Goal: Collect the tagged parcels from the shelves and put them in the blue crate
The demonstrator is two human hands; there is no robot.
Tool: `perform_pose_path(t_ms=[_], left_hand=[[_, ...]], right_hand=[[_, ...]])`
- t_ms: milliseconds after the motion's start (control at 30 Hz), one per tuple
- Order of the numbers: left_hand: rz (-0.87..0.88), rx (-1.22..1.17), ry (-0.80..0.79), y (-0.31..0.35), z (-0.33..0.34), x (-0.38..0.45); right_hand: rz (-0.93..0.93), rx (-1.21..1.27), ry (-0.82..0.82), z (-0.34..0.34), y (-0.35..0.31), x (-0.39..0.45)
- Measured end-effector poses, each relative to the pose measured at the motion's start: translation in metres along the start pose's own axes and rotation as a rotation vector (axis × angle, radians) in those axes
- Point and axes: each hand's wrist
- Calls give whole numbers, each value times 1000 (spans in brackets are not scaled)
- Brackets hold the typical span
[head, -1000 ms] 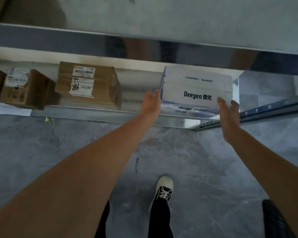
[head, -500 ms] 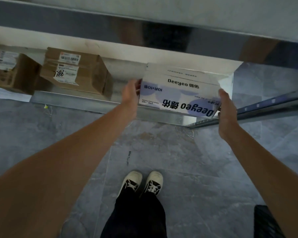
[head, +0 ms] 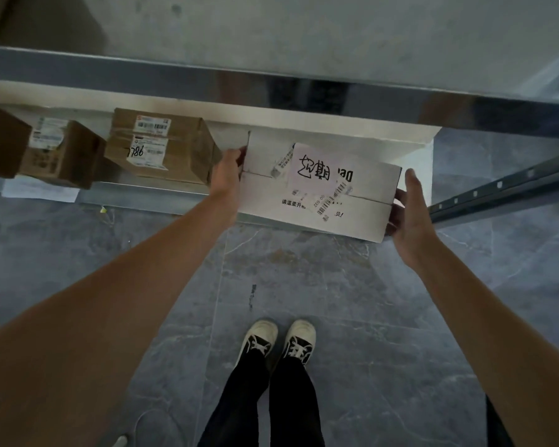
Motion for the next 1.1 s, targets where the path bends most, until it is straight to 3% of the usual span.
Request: perform_pose_path(t_ms=[300, 500, 667, 867, 1100], left_hand=[[-10, 109, -58, -15, -9, -3], [-54, 103, -88, 2, -27, -56], [8, 216, -77, 22, -46, -119], [75, 344, -170, 46, -71, -191], [230, 503, -290, 69, -40, -257]], right_hand=[[-39, -16, 44, 1, 9, -16], [-40, -11, 85, 9, 5, -75], [-2, 26, 179, 3, -1, -154], [8, 106, 230, -17, -13, -239], [-23, 246, 359, -62, -21, -292]])
Point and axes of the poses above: each hand's wrist, its own x-axis towards the middle knuckle, its own z-axis out of the palm, y = z × x, and after that the axes turned 11 degrees about x, right-handed
